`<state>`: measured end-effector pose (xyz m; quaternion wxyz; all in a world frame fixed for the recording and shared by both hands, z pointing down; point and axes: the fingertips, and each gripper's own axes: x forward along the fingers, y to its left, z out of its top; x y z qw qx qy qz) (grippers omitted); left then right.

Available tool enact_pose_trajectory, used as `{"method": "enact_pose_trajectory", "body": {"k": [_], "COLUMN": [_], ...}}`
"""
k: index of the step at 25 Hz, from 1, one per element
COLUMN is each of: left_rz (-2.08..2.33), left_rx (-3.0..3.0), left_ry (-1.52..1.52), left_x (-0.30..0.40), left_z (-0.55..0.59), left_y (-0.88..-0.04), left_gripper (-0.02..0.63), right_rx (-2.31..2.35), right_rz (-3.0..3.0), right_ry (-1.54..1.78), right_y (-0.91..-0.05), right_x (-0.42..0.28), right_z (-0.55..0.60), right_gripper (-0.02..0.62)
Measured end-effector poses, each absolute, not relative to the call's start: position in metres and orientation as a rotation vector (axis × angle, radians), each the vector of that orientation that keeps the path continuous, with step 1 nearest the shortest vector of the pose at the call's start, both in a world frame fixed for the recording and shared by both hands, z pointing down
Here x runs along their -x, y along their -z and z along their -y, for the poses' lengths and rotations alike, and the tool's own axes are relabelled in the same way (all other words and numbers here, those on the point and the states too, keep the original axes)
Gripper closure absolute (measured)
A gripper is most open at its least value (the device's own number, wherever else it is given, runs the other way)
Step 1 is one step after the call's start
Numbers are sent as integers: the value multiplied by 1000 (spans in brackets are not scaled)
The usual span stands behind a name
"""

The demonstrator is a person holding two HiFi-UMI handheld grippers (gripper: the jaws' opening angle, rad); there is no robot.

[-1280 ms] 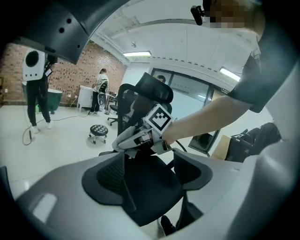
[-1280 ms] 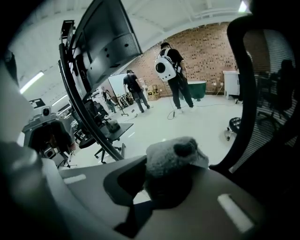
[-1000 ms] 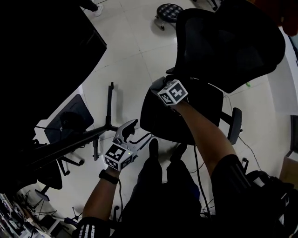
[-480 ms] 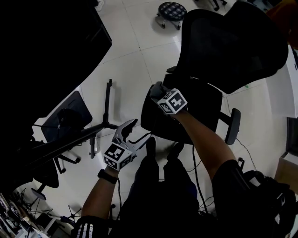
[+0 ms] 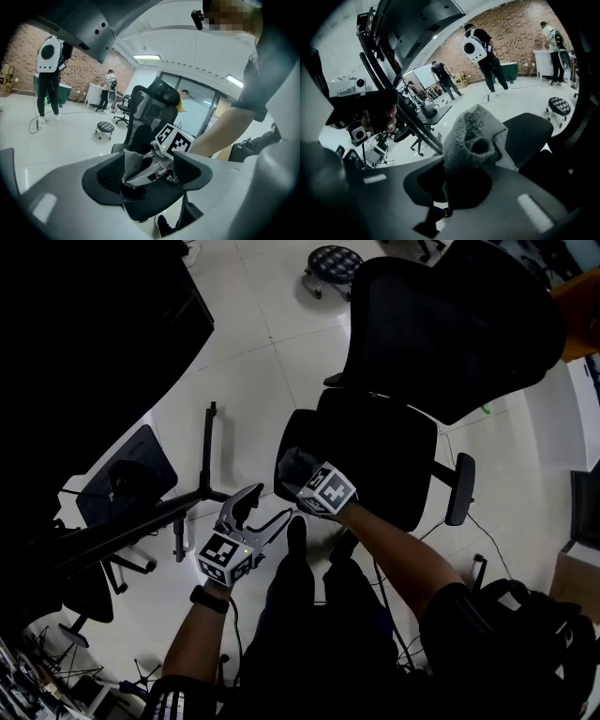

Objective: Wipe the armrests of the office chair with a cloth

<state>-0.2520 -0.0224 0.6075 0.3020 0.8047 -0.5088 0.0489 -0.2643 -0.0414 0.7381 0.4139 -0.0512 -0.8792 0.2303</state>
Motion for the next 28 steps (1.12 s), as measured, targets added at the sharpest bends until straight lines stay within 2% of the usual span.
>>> {"method": "enact_pose_trajectory", "body": {"k": [17, 22, 28], "left_rz": [1314, 1274, 1184], "left_rx": [-2168, -2208, -2376], "left_ry": [-123, -136, -164], "left_x": [246, 242, 221], "left_z": [-2, -7, -8], "left_y": [-598, -579, -537], "left_gripper": [255, 255, 255], "right_rx": [242, 197, -42], "right_rz": [2215, 2389, 2624], "right_ry": [-614, -699, -638], "right_y": [-731, -677, -570], "right_x": [238, 229, 188], "right_z": [-53, -54, -26], "right_gripper": [578, 577, 578]}}
